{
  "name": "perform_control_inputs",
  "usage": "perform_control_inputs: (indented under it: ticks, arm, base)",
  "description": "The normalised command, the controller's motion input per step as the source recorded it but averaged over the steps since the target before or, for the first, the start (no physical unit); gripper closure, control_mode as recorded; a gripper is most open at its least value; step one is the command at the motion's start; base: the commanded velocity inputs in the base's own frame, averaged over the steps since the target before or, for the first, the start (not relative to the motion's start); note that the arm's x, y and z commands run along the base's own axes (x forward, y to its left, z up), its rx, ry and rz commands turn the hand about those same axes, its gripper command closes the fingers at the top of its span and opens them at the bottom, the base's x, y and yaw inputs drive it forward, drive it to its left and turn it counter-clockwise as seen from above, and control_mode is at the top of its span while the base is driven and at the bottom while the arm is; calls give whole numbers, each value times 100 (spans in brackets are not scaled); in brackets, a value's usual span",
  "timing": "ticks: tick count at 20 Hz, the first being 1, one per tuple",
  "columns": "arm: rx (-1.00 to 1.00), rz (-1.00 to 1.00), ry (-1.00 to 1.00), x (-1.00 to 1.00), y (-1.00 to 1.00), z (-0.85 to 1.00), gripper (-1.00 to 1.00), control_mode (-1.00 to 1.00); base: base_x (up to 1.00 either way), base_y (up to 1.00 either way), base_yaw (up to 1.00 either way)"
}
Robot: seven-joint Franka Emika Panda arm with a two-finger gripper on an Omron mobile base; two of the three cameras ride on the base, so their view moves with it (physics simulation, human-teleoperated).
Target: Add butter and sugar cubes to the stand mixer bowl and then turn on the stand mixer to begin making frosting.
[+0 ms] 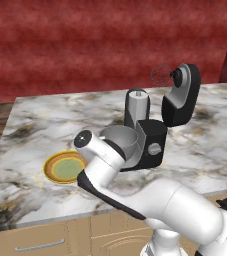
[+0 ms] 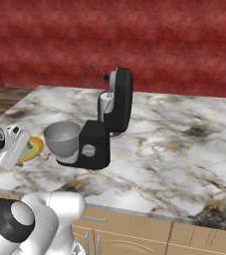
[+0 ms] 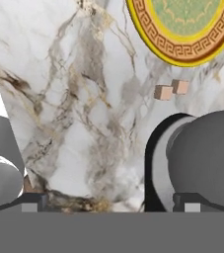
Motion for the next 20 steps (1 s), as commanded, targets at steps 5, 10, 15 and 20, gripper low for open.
perform_control_inputs:
  ticks: [5, 10, 15, 20]
  arm:
    - [-5, 0, 1, 10, 23, -7, -100, -100]
    - [-5, 0, 5, 19, 21, 0, -100, -100]
    - [-7, 0, 11, 28, 3, 0, -100, -100]
    - [-8, 0, 8, 22, 0, -7, -100, -100]
  base:
    - [0, 0, 0]
    - [0, 0, 0]
    - [0, 0, 0]
    - [0, 0, 0]
